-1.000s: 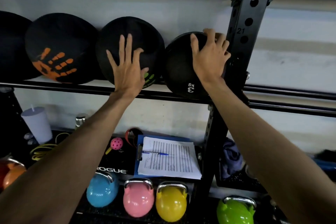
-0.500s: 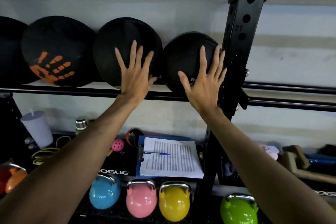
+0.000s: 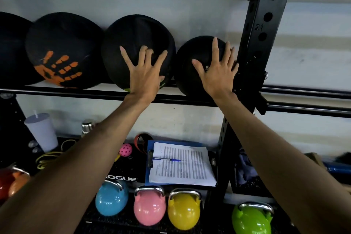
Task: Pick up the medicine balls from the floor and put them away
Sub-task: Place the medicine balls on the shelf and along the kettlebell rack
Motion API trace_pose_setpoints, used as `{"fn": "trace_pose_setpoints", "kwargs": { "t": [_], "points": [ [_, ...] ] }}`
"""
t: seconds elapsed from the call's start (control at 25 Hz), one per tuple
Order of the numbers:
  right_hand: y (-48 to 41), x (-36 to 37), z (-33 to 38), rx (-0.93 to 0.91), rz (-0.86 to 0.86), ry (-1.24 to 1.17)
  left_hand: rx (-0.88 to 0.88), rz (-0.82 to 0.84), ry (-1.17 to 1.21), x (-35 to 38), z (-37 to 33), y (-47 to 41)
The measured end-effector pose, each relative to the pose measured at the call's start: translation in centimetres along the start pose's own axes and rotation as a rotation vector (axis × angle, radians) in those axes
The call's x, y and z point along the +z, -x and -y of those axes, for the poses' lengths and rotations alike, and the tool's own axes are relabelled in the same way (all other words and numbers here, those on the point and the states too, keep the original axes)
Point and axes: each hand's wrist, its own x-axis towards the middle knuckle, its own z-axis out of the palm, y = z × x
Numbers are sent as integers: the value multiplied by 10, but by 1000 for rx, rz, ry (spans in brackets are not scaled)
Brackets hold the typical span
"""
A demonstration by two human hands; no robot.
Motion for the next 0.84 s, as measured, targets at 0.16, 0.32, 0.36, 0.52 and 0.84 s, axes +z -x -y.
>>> {"fn": "trace_pose_setpoints", "kwargs": {
  "t": [0.16, 0.32, 0.36, 0.52, 0.84],
  "points": [
    [38, -15, 7, 43, 22, -58, -82, 106, 76, -19, -21, 6],
    [122, -27, 7, -11, -15, -33, 80, 7, 263, -37, -57, 53],
    [147, -33, 0, -19, 3, -5, 116, 28, 367, -39, -71, 71],
    [266, -57, -62, 49, 211, 58, 198, 322, 682, -41, -136, 163],
    [468, -134, -206, 436, 840, 192, 471, 976, 669, -79, -297, 372]
  ]
}}
